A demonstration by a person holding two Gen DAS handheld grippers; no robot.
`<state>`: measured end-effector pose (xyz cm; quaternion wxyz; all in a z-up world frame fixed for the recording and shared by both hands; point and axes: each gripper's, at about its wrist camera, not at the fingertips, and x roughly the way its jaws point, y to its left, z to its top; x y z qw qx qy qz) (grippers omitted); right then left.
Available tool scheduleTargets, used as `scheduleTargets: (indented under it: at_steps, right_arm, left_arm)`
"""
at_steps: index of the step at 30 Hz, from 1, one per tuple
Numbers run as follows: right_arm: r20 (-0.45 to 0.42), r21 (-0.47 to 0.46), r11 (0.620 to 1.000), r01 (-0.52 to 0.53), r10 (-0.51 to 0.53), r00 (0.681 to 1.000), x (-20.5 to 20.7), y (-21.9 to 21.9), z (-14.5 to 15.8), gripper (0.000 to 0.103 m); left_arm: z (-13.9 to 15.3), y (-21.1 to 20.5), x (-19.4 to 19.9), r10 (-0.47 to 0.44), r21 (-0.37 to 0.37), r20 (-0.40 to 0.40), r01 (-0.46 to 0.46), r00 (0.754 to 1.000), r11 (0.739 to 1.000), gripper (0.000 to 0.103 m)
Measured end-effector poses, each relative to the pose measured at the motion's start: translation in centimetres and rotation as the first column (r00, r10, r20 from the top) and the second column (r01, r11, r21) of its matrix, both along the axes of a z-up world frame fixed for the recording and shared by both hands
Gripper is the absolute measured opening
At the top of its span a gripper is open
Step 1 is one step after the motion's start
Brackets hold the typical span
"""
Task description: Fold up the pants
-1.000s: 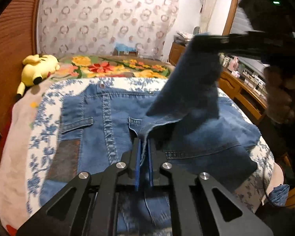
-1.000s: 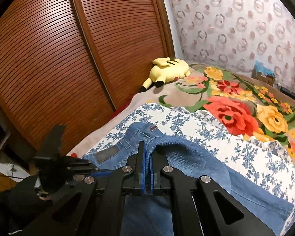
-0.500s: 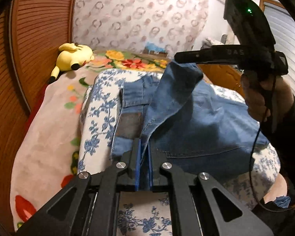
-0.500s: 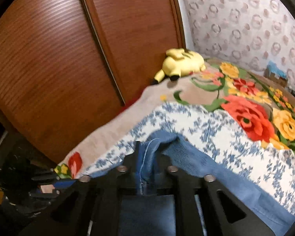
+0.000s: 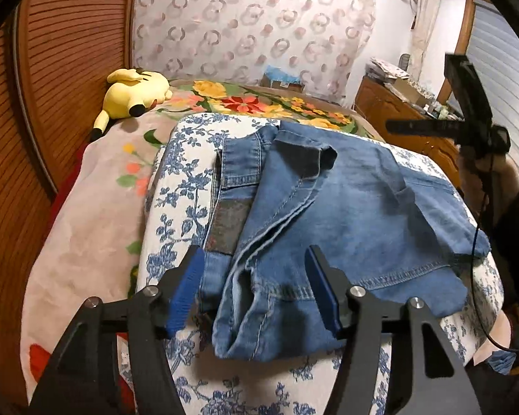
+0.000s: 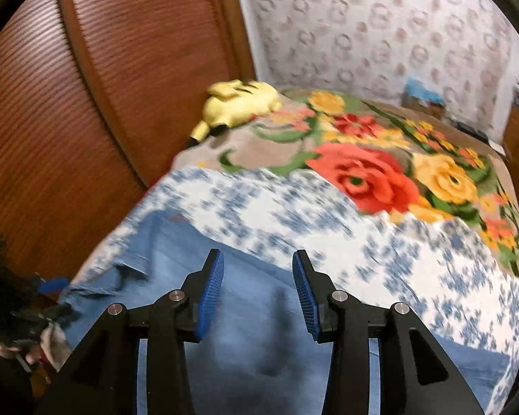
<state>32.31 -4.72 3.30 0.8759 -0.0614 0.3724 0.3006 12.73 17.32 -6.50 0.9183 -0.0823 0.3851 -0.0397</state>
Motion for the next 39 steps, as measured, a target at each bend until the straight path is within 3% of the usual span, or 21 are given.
scheduleTargets:
  at_steps: [8,16,20,24,26,34,39]
  right_arm:
    - [-0.031,-0.011,1.000,0.008,-0.008,0.999,0.5,0.4,-1.8,0.043]
    - [-0.020,0.011,1.000,-0.003,0.003,1.000,-0.9,-1.1,-2.2,0.043]
    - [-0.013,0.023,1.000,-0.001,0.001,1.000,-1.5,-2.1,-2.0,0.043]
    - [-0.016,0.036,0.999,-0.005,0.006,1.000,-1.8,-2.9,-2.1,0.043]
    - [-0.016,0.039,0.999,-0.008,0.008,1.000,-1.9,-3.1,-2.1,0.043]
    - [-0.036,0.059,0.998,-0.008,0.010,0.999,-1.6,-3.0,-2.5,0.043]
    - [-0.052,0.060,0.998,-0.003,0.006,0.999,-1.3,-2.3,-2.7,0.043]
  left_arm:
    - [2.3,-2.4,3.4,-0.045,0.083,0.019,0.043,0.999,0.996,0.062]
    - [2.6,-4.8,8.1,-0.100,0.095,-0.030,0.102,0.995,0.990,0.060]
    - [2.5,-5.8,9.6,-0.113,0.113,-0.037,0.117,0.993,0.987,0.047]
    - [1.6,-5.9,11.1,-0.105,0.148,-0.081,0.116,0.991,0.982,0.020]
    - [1.6,-5.2,11.4,-0.102,0.151,-0.079,0.113,0.992,0.982,0.018]
    - [2.6,-0.1,12.1,-0.019,0.152,-0.054,0.027,0.998,0.988,0.018]
    - [2.5,2.3,11.9,0.004,0.136,-0.061,0.005,0.998,0.991,0.047]
